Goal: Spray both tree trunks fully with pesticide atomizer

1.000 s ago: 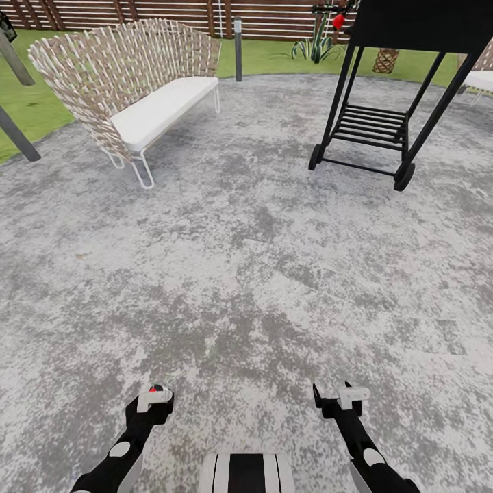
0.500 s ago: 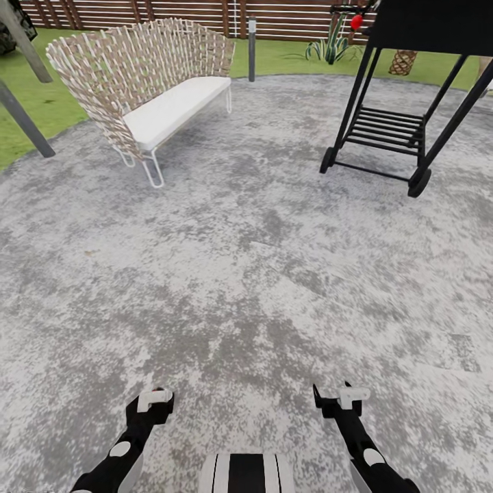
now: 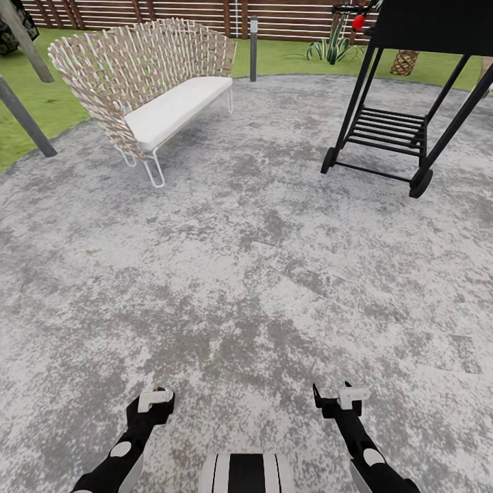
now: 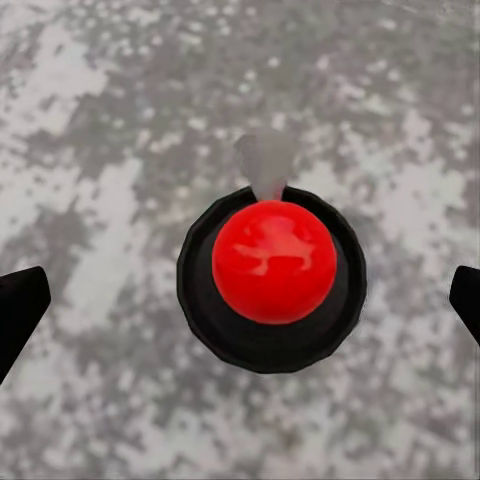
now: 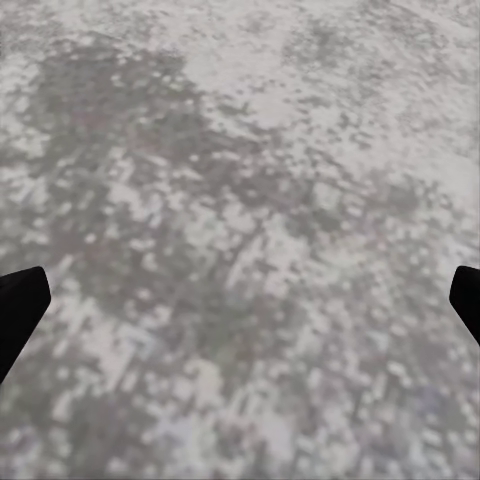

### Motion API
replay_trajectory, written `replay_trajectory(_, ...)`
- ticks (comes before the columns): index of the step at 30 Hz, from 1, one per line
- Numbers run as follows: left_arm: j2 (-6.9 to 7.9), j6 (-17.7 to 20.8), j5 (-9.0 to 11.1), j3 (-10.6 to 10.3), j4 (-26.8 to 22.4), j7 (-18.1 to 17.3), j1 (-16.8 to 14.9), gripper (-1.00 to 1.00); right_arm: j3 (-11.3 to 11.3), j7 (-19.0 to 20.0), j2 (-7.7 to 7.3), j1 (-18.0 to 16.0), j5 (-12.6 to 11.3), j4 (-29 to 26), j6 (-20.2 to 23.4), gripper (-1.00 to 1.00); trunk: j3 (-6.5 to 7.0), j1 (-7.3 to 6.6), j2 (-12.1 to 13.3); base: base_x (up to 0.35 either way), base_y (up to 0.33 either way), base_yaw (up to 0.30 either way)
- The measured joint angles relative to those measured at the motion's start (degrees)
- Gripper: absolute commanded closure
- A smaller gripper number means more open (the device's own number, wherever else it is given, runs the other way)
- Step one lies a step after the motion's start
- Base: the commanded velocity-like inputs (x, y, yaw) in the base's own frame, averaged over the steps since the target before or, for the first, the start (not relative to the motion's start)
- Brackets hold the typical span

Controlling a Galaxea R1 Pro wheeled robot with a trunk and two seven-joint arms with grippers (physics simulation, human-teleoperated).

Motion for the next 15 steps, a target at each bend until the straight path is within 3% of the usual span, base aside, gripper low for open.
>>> replay_trajectory(10,0.13,0.00,0.00,0.00,-0.08,0.00,0.00,-1.00,-0.02,-0.03,-0.01,0.00,-0.02,0.02,0.00,-1.00,0.00,0.00,0.00,0.005,0.000,0.000)
replay_trajectory(11,0.12,0.00,0.00,0.00,-0.08,0.00,0.00,1.00,-0.03,-0.02,-0.02,0.00,-0.03,0.04,0.00,-1.00,0.00,0.00,0.00,0.000,0.000,0.000)
replay_trajectory(15,0.13,-0.01,-0.03,-0.14,-0.13,-0.10,-0.05,1.00,-0.06,-0.01,-0.01,0.00,-0.06,0.05,0.00,-1.00,0.00,0.00,0.00,0.000,0.000,0.000)
